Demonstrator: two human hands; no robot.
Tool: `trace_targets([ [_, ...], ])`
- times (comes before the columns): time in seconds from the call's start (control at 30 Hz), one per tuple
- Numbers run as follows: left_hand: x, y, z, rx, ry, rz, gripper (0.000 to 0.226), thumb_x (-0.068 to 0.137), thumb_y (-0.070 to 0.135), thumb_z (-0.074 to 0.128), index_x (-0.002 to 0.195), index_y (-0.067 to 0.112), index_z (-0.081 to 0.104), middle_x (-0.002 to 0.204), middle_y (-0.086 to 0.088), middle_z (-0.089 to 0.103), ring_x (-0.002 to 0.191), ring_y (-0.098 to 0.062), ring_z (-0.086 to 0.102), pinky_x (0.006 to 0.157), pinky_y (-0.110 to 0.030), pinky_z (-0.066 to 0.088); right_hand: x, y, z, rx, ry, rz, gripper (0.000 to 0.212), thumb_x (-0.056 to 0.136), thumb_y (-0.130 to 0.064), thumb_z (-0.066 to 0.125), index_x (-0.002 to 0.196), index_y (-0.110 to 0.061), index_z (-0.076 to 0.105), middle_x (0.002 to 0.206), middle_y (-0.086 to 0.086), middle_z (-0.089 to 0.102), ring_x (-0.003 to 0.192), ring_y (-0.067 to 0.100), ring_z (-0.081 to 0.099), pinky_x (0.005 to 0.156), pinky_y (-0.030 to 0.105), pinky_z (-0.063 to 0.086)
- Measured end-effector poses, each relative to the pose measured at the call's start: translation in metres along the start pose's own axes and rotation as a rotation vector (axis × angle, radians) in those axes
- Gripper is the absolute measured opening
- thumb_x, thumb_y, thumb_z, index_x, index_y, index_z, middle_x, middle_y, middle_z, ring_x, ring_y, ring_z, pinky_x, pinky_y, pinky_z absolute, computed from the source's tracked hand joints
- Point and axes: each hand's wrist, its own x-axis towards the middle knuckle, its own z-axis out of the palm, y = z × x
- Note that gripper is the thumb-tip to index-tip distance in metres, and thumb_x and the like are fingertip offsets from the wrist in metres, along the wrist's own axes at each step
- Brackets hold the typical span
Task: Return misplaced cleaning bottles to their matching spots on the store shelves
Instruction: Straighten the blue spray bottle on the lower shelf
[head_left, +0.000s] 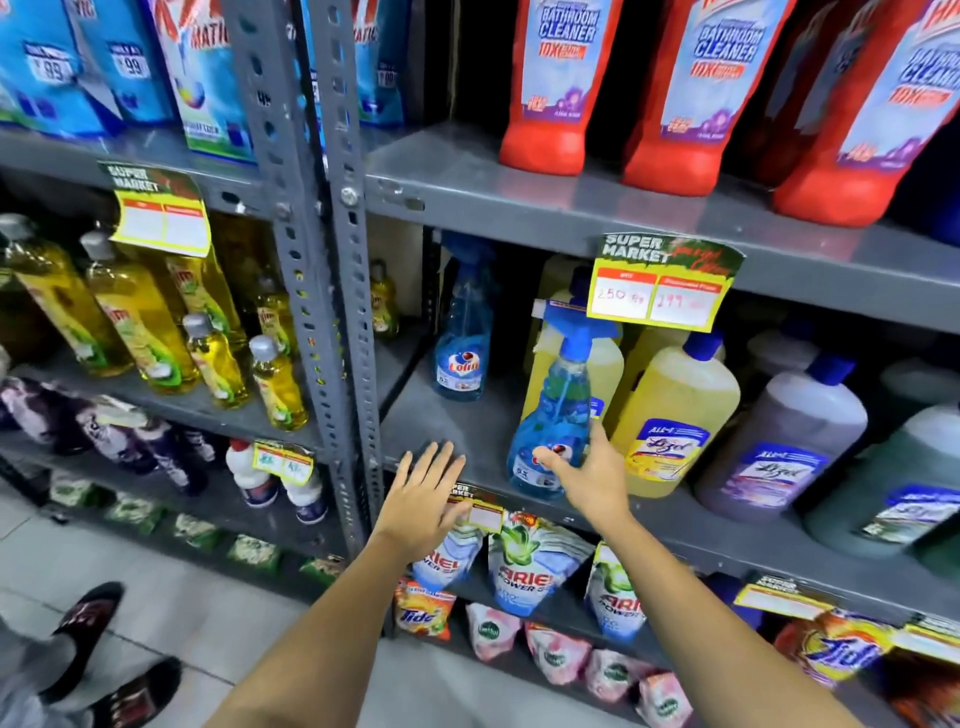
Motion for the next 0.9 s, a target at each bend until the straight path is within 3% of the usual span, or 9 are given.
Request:
trace_targets([
  [0.13,0.0,-0.001,0.001,-0.024,0.028,0.02,0.07,0.098,0.059,0.018,0.15,0.015,0.032,0.156,-0.009,0.03,0.144,-0.029,0.023,0.114,-0.046,0.005,-0.003,-0.009,0.02,-0.045,0.041,-0.03,0.055,0.076,-0.033,0.08,0.12,-0.01,0.056,0.109,0.006,0.072,0.099,0.023,0.068,0.075,0.024,0.047],
  [0.23,-0.002,-0.003,0.0,-0.038,0.05,0.039,0.069,0.1,0.058,0.016,0.15,0.014,0.032,0.156,-0.01,0.031,0.144,-0.029,0.024,0.114,-0.047,0.006,-0.002,-0.016,0.037,-0.054,0.055,-0.053,0.056,0.075,-0.037,0.08,0.119,-0.01,0.056,0.108,0.006,0.072,0.101,0.026,0.066,0.08,0.031,0.052],
  [0.43,-0.005,-0.003,0.005,0.015,0.059,0.035,0.072,0.101,0.057,0.011,0.146,0.007,0.038,0.153,-0.011,0.036,0.142,-0.028,0.029,0.114,-0.046,0.01,0.005,-0.032,0.063,-0.062,0.043,-0.09,0.055,0.077,-0.036,0.079,0.115,-0.005,0.054,0.109,0.012,0.07,0.099,0.028,0.067,0.076,0.031,0.052],
  [0.57,-0.006,-0.004,0.008,0.054,0.069,0.032,0.068,0.099,0.054,0.025,0.147,0.007,0.036,0.153,-0.011,0.036,0.143,-0.028,0.027,0.114,-0.047,0.012,0.017,-0.043,0.077,-0.054,0.031,-0.075,0.053,0.078,-0.034,0.078,0.115,-0.006,0.051,0.111,0.013,0.07,0.101,0.03,0.066,0.078,0.034,0.051],
  [0.73,-0.008,-0.007,0.011,0.054,0.095,0.049,0.066,0.101,0.052,0.027,0.15,0.009,0.029,0.156,-0.011,0.03,0.145,-0.027,0.022,0.115,-0.046,0.01,0.038,-0.058,0.092,-0.044,-0.056,-0.051,0.051,0.079,-0.029,0.079,0.112,-0.006,0.048,0.115,0.014,0.068,0.106,0.031,0.066,0.079,0.033,0.05],
  [0.9,-0.008,-0.009,0.012,0.073,0.085,0.052,0.066,0.101,0.052,0.029,0.151,0.01,0.027,0.158,-0.01,0.027,0.146,-0.027,0.019,0.116,-0.048,0.012,0.055,-0.066,0.104,0.015,-0.144,-0.021,0.054,0.078,-0.026,0.08,0.118,-0.011,0.046,0.122,0.011,0.066,0.111,0.028,0.065,0.091,0.038,0.054],
])
